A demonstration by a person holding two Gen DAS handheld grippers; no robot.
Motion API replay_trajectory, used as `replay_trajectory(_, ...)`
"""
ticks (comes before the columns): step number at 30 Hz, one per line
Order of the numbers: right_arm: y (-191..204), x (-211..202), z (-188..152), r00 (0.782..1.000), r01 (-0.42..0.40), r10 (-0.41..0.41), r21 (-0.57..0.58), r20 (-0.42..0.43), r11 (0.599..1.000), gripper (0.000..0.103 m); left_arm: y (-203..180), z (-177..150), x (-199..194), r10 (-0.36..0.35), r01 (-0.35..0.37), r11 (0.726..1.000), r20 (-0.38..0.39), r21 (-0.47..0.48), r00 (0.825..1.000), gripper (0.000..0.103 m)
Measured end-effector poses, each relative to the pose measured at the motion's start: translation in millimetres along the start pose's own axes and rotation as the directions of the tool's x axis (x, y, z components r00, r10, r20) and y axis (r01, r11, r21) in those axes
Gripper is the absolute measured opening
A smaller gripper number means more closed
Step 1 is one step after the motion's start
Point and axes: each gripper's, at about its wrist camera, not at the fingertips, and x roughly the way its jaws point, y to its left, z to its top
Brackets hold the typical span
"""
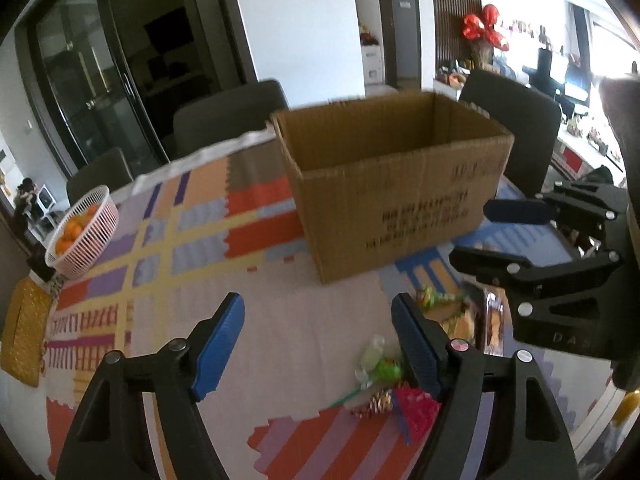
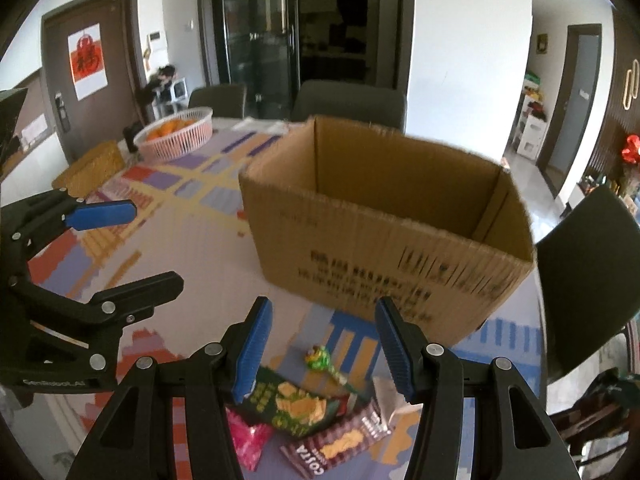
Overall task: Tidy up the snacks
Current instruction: 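Move both tools back down toward the remaining snacks beside the box, then grasp the small green drink bottle with the left tool while the right tool grasps the lollipop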
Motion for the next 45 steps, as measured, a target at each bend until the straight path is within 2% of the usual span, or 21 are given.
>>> replay_trajectory(3, 1.8, 10.5, -5.6, 0.999, -0.003, 0.003, -0.01, -0.035, 1.0, 0.054, -1.4, -9.4, 9.1, -0.01, 0.01, 1.0, -0.025, 0.006, 1.0, 0.074)
replay_trajectory(13, -0.4, 48.7, -19.7, 0.992, -0.008, 0.007, -0.002, -0.124, 1.0, 0.054, -5.1, -29.5, 51.8, -0.072, 0.075, 0.997, -0.135, 0.015, 0.988, 0.059)
replay_trajectory(22, -0.5, 70.1, -29.1, 0.984, -0.015, 0.012, -0.011, -0.176, 1.0, 0.054, -11.3, -38.8, 81.5, -0.167, 0.17, 0.985, -0.211, -0.001, 0.963, 0.05)
replay_trajectory(28, -1.6, 77.9, -33.0, 0.98, -0.025, 0.022, -0.013, -0.198, 1.0, 0.054, -15.4, -40.2, 86.1, -0.196, 0.202, 0.979, -0.227, 0.004, 0.954, 0.05)
replay_trajectory(33, 0.4, 84.7, -37.4, 0.972, -0.055, 0.051, -0.012, -0.228, 0.998, 0.05, -16.2, -38.4, 87.1, -0.258, 0.265, 0.964, -0.263, -0.006, 0.93, 0.05)
replay_trajectory(37, 2.3, 88.7, -39.3, 0.968, -0.064, 0.06, -0.008, -0.242, 0.998, 0.05, -14.0, -35.0, 90.3, -0.255, 0.264, 0.965, -0.272, -0.006, 0.928, 0.05)
replay_trajectory(41, 3.0, 94.0, -38.6, 0.966, -0.066, 0.062, -0.005, -0.252, 0.998, 0.049, -11.7, -30.5, 96.3, -0.3, 0.302, 0.953, -0.291, -0.039, 0.909, 0.039)
replay_trajectory(45, 1.1, 100.4, -39.0, 0.958, -0.08, 0.079, 0.009, -0.274, 0.997, 0.045, -12.6, -27.0, 99.0, -0.311, 0.318, 0.948, -0.308, -0.029, 0.899, 0.036)
